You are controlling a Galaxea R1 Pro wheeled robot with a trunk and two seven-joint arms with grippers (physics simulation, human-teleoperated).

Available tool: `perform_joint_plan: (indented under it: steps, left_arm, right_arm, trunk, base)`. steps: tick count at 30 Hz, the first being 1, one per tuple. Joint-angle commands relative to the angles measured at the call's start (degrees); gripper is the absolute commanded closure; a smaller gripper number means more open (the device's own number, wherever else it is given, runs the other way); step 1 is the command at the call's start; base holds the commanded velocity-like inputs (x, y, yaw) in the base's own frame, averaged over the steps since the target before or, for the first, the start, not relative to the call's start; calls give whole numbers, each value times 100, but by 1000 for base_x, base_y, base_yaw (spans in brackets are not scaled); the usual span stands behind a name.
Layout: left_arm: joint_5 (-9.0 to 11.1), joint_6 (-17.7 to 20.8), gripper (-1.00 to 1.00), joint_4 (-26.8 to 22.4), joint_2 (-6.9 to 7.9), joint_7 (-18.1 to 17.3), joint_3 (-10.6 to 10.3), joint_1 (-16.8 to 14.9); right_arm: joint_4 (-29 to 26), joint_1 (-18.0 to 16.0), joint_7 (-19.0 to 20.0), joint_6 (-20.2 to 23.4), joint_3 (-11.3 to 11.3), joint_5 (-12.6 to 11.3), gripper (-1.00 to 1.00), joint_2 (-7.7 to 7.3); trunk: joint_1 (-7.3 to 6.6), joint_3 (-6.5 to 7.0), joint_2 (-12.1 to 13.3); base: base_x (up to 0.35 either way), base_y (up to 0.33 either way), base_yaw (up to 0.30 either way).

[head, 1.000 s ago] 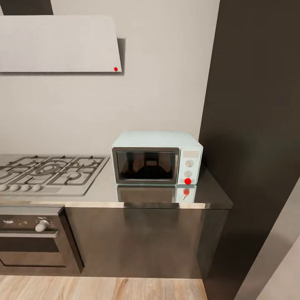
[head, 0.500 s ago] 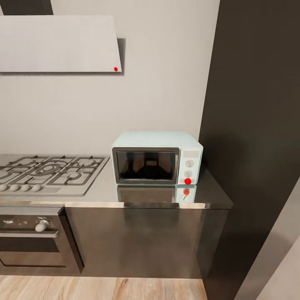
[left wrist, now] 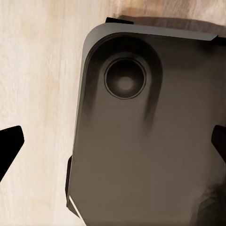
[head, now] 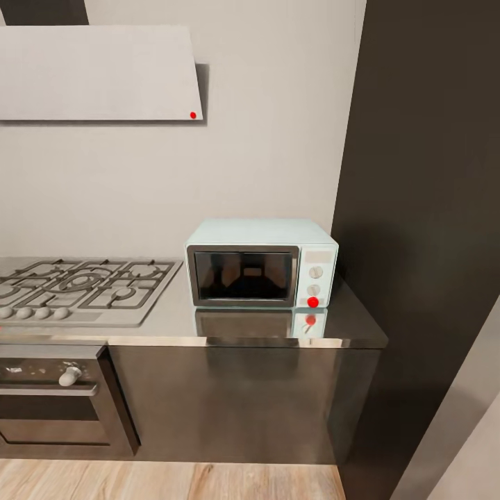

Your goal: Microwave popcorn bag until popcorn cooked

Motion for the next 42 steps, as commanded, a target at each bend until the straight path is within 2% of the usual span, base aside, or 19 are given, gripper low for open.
perform_joint_plan:
  steps: [1,4,6,9,13,17,19,22,27,31,35,36,39,42]
  left_arm:
    - [37,-9,-100,-6,-1,5,5,1]
    - [37,-9,-100,-6,1,5,5,1]
    - [37,-9,-100,-6,1,5,6,1]
    - [37,-9,-100,-6,3,5,6,1]
    - [37,-9,-100,-6,7,5,6,1]
    - [37,-9,-100,-6,4,5,6,1]
    - [37,-9,-100,-6,5,5,6,1]
    - [37,-9,-100,-6,3,5,6,1]
    - [37,-9,-100,-6,2,5,6,1]
    - [37,-9,-100,-6,2,5,6,1]
    - [37,-9,-100,-6,6,5,6,1]
    - [37,-9,-100,-6,8,5,6,1]
    - [37,-9,-100,-6,8,5,6,1]
    - [37,-9,-100,-6,8,5,6,1]
  right_arm:
    - [-406,-1,-14,352,-1,66,-100,38]
    - [-1276,-32,-24,1159,-1,63,-100,127]
    - [-1695,-223,-27,1648,-1,65,-100,241]
    - [-1906,-816,-30,2259,-1,49,-100,399]
    - [-1951,-1405,-33,2799,-1,62,-100,532]
    - [-2193,-1795,-51,3133,6,81,-100,640]
    - [-2511,-1847,-152,3255,12,88,-100,654]
    - [-3171,-1877,-426,3566,15,94,-100,769]
    - [-3522,-2088,-507,3986,16,106,-100,851]
    - [-3579,-2657,-520,4396,16,123,-100,896]
    - [-3589,-3143,-624,4396,16,128,-100,899]
    - [-3590,-3409,-746,4396,16,128,-100,900]
    - [-3590,-3870,-998,4396,16,128,-100,905]
    - [-3637,-3981,-1119,4396,16,128,-100,909]
  trunk:
    - [0,-6,-3]
    - [0,-6,-3]
    - [0,-6,-3]
    - [0,-6,-3]
    - [0,-6,-3]
    - [0,-6,-3]
    - [0,-6,-3]
    - [0,-6,-3]
    - [0,-6,-3]
    - [0,-6,-3]
    - [0,-6,-3]
    - [0,-6,-3]
    - [0,-6,-3]
    - [0,-6,-3]
  base:
    - [0,0,0]
    - [0,0,0]
    - [0,0,0]
    - [0,0,0]
    - [0,0,0]
    - [0,0,0]
    - [0,0,0]
    - [0,0,0]
    - [0,0,0]
    - [0,0,0]
    - [0,0,0]
    - [0,0,0]
    - [0,0,0]
    - [0,0,0]
